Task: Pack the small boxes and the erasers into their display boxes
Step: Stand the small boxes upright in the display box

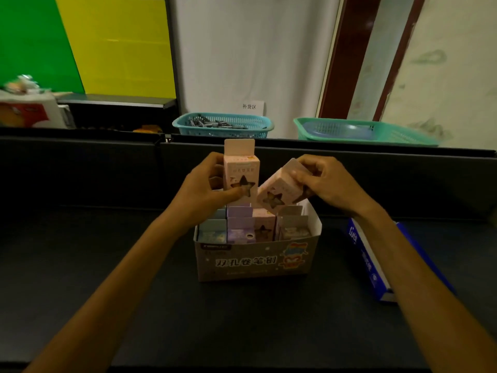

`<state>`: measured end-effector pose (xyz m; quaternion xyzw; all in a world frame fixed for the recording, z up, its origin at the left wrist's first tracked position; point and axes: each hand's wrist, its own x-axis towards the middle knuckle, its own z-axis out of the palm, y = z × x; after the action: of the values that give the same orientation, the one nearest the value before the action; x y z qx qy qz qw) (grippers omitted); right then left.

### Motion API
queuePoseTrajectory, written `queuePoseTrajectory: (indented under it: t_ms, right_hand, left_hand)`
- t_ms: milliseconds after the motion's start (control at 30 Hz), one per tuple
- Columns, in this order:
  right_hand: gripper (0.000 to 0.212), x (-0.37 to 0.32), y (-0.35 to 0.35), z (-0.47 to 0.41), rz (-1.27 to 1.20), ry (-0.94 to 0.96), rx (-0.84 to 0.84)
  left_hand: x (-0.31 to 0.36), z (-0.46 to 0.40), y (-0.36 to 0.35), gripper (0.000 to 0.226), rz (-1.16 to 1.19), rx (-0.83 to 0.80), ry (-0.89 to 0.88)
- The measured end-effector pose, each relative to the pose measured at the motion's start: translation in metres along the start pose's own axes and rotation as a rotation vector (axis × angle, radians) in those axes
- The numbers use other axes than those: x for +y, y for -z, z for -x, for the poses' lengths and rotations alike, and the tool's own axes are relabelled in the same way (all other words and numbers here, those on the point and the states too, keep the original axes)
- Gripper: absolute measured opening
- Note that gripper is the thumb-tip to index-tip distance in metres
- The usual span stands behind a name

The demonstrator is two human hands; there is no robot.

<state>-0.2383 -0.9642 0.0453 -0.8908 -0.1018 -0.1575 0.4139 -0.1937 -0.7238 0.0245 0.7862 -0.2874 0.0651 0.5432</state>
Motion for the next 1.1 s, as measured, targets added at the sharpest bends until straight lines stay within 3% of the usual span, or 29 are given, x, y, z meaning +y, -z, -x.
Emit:
queuePoseTrajectory:
  t_ms: [200, 500, 667, 800, 1100]
  right_hand:
    - [0.015, 0.014, 0.005, -0.009, -0.07, 0.023, 0.06]
    - [0.015, 0.029, 0.023, -0.01, 0.072, 0.036, 0.163]
    - [0.013, 0.04, 0.031, -0.003, 0.095, 0.002, 0.214]
    - [0.011, 0.043, 0.034, -0.001, 0.085, -0.009, 0.229]
    - [0.012, 0.042, 0.033, 0.0, 0.082, -0.024, 0.235]
  left_hand:
    - [-0.002, -0.01, -0.004, 0.048, -0.006, 0.003, -0.008]
    - [0.002, -0.028, -0.016, 0.039, -0.021, -0.053, -0.021]
    - [-0.001, -0.033, -0.026, 0.059, -0.033, -0.147, -0.003]
    - [-0.001, -0.033, -0.032, 0.077, -0.187, -0.2, -0.048]
    - [-0.008, -0.035, -0.042, 0.062, -0.336, -0.293, -0.057]
